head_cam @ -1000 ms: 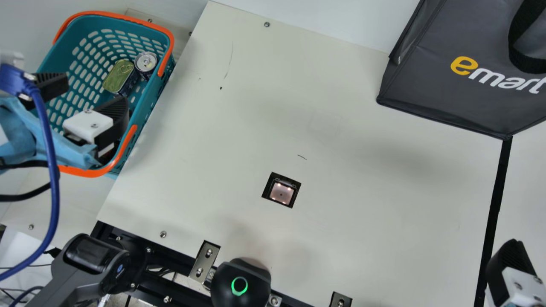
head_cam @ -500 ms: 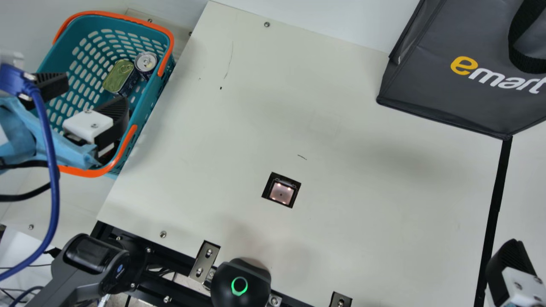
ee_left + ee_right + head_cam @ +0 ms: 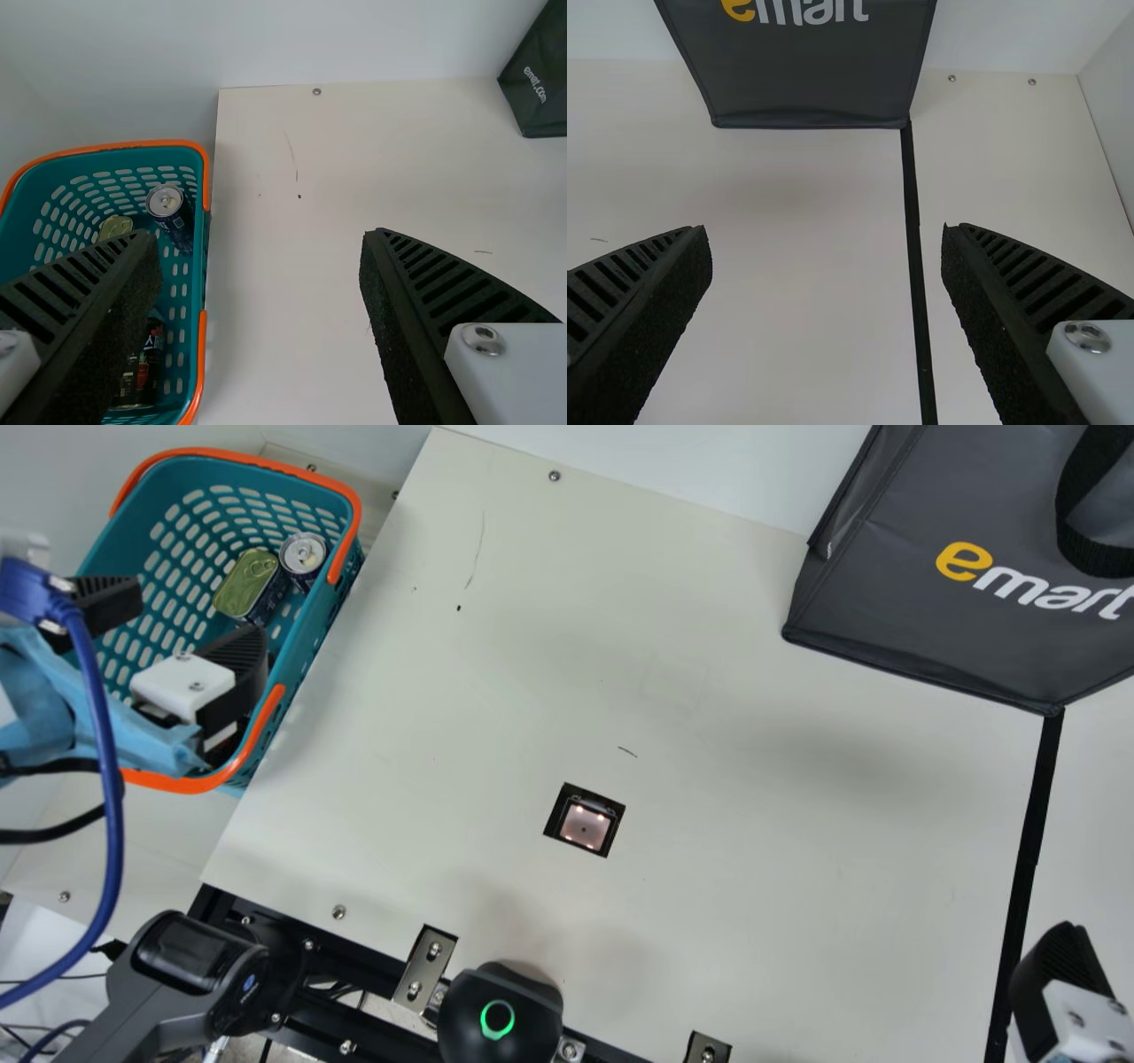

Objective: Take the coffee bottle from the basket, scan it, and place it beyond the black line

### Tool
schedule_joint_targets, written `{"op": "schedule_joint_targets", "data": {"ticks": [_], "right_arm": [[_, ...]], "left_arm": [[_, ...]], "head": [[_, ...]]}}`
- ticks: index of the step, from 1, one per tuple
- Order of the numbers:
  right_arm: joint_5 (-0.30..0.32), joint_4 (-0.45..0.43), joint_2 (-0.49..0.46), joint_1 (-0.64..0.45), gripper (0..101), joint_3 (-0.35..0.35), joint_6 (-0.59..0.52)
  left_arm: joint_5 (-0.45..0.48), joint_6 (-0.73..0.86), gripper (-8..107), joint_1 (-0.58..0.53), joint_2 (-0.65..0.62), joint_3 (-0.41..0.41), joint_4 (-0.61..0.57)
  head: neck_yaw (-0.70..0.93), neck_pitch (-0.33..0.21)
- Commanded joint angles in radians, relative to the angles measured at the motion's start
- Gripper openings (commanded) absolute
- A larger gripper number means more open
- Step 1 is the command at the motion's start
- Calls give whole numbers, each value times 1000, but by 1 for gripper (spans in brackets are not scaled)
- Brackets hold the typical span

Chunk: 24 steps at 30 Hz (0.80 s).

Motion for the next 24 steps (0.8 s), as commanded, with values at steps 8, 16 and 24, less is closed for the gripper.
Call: {"op": "schedule_joint_targets", "data": {"ticks": [8,16,24], "right_arm": [[0,0,0,0,91,0,0],[2,0,0,0,91,0,0],[2,0,0,0,91,0,0]], "left_arm": [[0,0,90,0,0,0,0],[0,0,90,0,0,0,0],[-5,-4,90,-2,3,1,11]], "head": [[2,-27],[2,-27],[2,-27]]}}
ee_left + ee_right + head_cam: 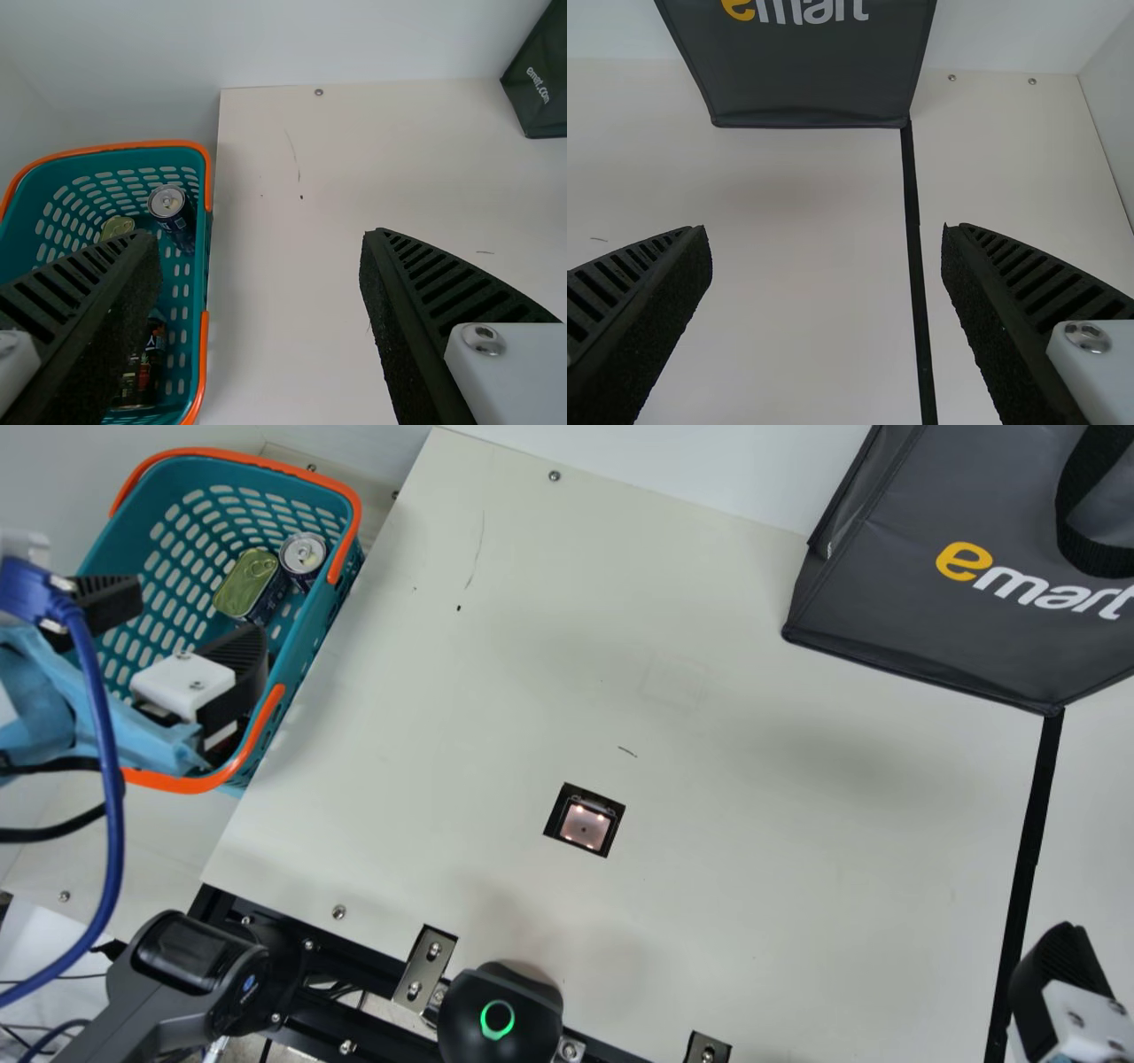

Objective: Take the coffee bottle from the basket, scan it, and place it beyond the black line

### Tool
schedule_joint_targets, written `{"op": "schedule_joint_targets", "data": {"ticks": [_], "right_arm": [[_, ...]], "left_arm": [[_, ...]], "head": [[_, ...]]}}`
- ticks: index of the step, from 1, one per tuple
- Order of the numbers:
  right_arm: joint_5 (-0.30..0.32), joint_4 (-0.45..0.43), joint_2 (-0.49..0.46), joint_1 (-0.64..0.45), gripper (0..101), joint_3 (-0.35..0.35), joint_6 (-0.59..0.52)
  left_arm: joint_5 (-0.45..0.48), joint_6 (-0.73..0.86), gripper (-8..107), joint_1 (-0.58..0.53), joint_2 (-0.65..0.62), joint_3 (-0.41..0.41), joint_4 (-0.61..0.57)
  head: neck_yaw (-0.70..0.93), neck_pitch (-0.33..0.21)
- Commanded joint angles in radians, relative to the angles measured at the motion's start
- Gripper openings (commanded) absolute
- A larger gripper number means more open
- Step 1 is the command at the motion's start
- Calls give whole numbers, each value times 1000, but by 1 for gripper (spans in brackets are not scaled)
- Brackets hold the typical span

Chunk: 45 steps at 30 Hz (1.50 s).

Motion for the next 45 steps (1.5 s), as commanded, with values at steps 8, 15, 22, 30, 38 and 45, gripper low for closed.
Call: {"op": "schedule_joint_targets", "data": {"ticks": [8,15,22,30,38,45], "right_arm": [[0,0,0,0,91,0,0],[0,0,0,0,91,0,0],[0,0,0,0,91,0,0],[0,0,0,0,91,0,0],[0,0,0,0,91,0,0],[0,0,0,0,91,0,0]], "left_arm": [[-16,-8,90,26,15,4,23],[-26,-8,90,85,34,4,26],[-39,17,90,185,57,2,-2],[-63,98,90,348,99,-5,-67],[-89,226,90,539,150,-14,-151],[-114,350,90,708,202,-22,-236]], "head": [[2,-27],[2,-27],[2,-27],[2,-27],[2,-27],[2,-27]]}}
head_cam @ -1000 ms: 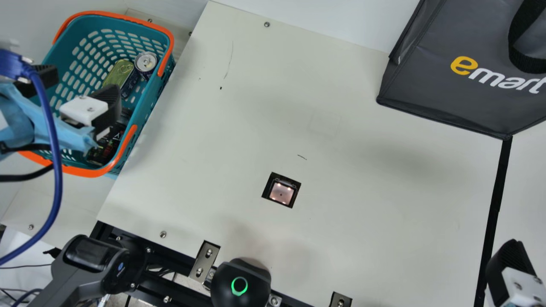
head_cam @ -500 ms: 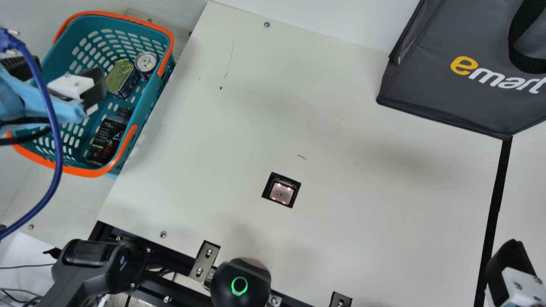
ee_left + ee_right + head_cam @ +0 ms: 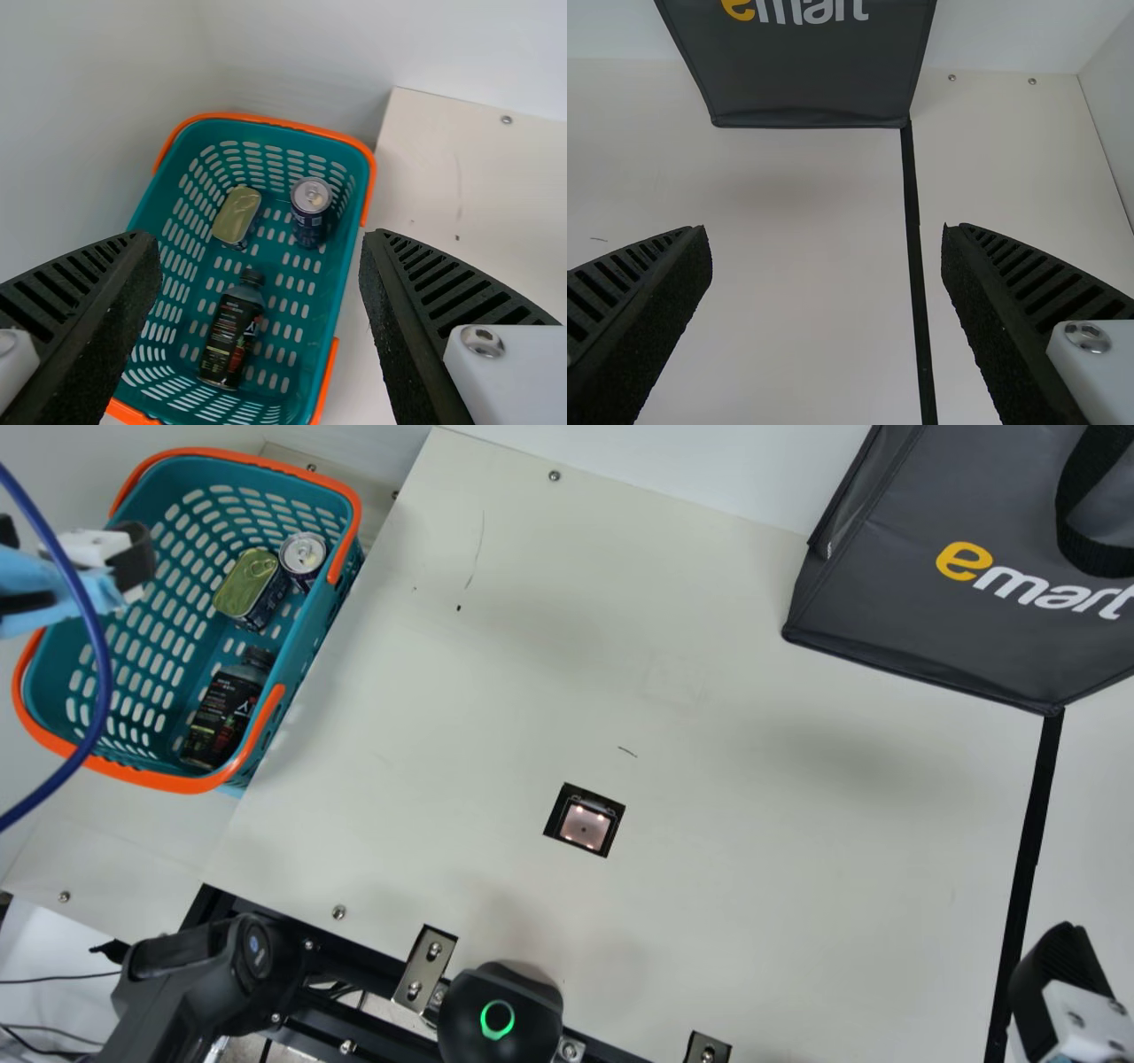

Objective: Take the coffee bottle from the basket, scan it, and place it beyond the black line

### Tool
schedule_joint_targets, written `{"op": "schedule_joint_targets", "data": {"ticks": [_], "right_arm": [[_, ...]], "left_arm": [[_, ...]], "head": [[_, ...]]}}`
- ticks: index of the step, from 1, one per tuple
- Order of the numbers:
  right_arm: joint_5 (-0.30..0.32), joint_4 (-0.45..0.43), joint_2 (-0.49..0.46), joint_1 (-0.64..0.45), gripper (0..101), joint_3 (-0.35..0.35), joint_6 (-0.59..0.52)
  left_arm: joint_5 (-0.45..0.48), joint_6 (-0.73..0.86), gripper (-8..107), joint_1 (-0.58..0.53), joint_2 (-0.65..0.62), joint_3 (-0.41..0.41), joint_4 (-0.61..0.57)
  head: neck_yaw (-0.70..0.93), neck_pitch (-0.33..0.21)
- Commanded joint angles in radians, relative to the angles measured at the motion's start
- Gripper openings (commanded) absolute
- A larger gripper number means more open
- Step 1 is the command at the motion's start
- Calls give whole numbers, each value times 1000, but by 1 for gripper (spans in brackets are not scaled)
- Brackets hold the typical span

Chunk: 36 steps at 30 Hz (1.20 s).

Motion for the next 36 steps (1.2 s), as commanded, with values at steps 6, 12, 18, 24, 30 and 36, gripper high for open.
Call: {"op": "schedule_joint_targets", "data": {"ticks": [6,12,18,24,30,36], "right_arm": [[0,0,0,0,91,0,0],[0,0,0,0,91,0,0],[0,0,0,0,91,0,0],[0,0,0,0,91,0,0],[0,0,0,0,91,0,0],[0,0,0,0,91,0,0]], "left_arm": [[-14,126,90,163,48,-10,-75],[9,191,90,224,83,-19,-100],[37,216,90,231,110,-26,-76],[38,201,90,199,130,-22,-32],[58,161,90,158,163,-16,8],[75,124,90,114,207,-14,40]], "head": [[2,-27],[2,-27],[2,-27],[2,-27],[2,-27],[2,-27]]}}
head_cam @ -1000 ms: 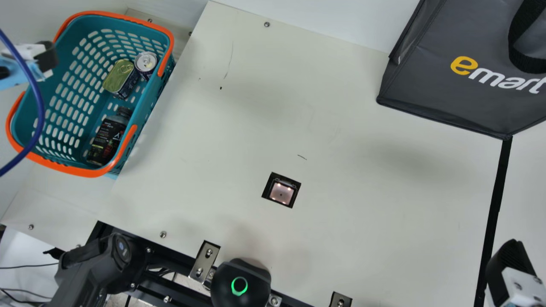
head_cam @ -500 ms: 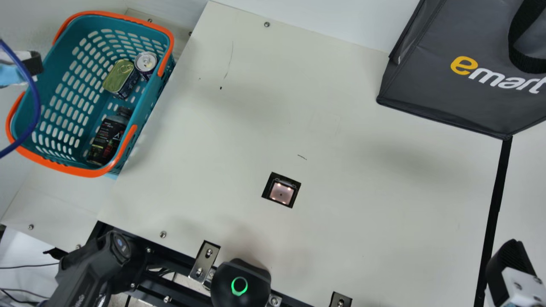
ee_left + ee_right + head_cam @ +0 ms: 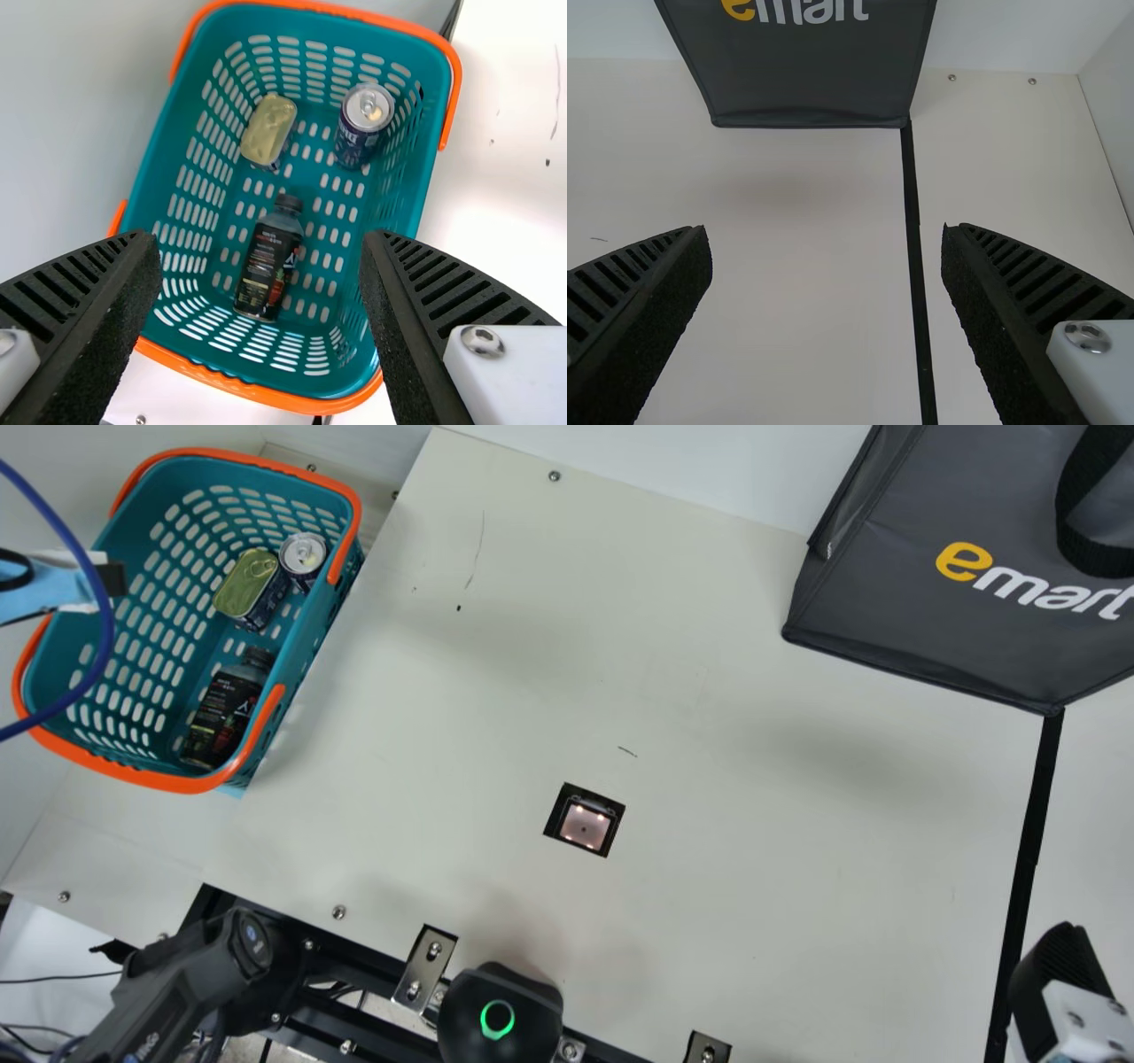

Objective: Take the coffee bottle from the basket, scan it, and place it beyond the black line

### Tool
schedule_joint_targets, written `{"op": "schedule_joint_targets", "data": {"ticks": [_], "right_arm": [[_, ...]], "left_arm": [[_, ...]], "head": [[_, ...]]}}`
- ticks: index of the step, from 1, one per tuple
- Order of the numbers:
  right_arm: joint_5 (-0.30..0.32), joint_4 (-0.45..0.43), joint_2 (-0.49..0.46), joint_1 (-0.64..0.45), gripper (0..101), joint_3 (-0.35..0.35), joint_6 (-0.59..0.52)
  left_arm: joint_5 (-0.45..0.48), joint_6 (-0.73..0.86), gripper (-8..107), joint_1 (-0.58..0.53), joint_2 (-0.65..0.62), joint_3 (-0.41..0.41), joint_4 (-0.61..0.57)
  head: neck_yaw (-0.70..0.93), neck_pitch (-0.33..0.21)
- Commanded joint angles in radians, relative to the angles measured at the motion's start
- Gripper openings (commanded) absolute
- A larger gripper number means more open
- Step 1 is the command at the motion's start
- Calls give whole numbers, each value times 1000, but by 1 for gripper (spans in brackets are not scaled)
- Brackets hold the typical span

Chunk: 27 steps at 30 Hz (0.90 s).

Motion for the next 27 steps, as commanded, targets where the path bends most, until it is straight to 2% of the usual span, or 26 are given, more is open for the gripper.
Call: {"op": "schedule_joint_targets", "data": {"ticks": [1,14,27], "right_arm": [[0,0,0,0,91,0,0],[0,0,0,0,91,0,0],[0,0,0,0,91,0,0]], "left_arm": [[2,-9,90,-14,14,1,11],[-7,-17,90,-85,125,13,49],[-84,52,90,-74,242,57,65]], "head": [[2,-27],[2,-27],[2,-27]]}}
